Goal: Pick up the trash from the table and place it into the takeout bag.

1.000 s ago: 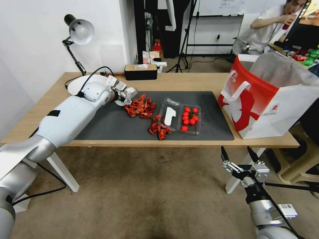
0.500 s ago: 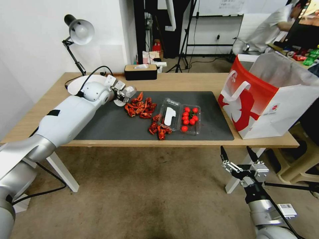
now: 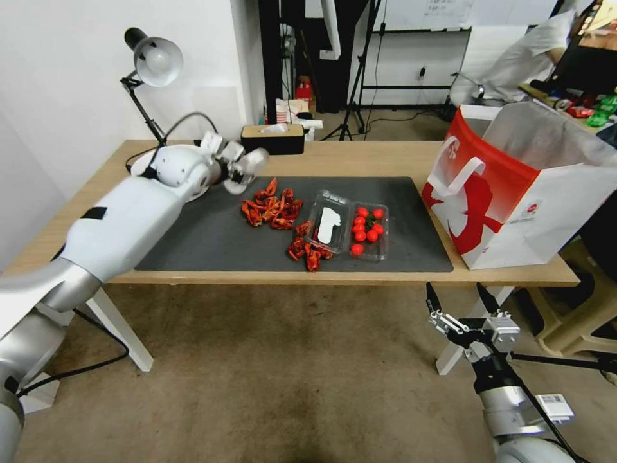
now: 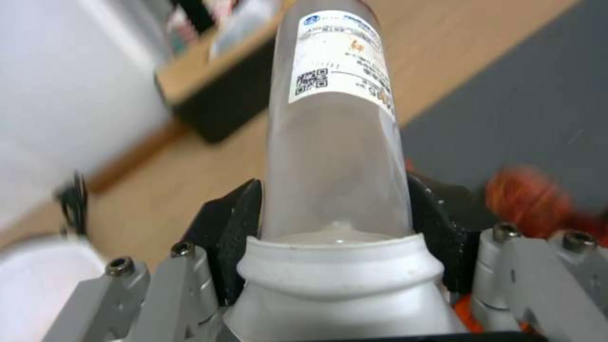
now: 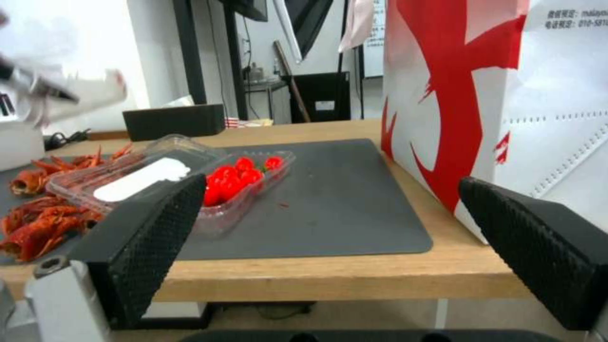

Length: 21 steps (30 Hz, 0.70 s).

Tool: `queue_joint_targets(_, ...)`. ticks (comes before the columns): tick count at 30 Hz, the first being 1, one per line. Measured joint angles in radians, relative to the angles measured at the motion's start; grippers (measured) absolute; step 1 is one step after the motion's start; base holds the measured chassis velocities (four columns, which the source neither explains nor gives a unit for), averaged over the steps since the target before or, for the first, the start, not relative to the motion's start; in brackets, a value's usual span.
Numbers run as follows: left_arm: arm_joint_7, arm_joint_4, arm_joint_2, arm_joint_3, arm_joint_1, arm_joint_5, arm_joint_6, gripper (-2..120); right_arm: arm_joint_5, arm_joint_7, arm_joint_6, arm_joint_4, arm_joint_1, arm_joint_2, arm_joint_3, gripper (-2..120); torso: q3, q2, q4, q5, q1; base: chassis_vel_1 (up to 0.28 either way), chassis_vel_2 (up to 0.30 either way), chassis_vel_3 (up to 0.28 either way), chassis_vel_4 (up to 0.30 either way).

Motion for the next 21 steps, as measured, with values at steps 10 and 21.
queue_joint_targets(10,-0.005,-0.156,-0.078,0.050,-0.123,-0.075,-0.002,54,-0.003,0.000,0.000,0.017,-0.007,0.006,0.002,100,0.000,0.000,-0.0003,0.0000,0.000,0.000,0.000,0.000,0.000)
queue_joint_targets(21,-0.017,-0.067,-0.322,0.114,-0.290,-0.148,-0.040,54,-0.013,0.000,0.003,0.033,-0.032,0.029,0.018,100,0.000,0.000,0.0000,0.0004,0.000,0.000,0.000,0.000,0.000)
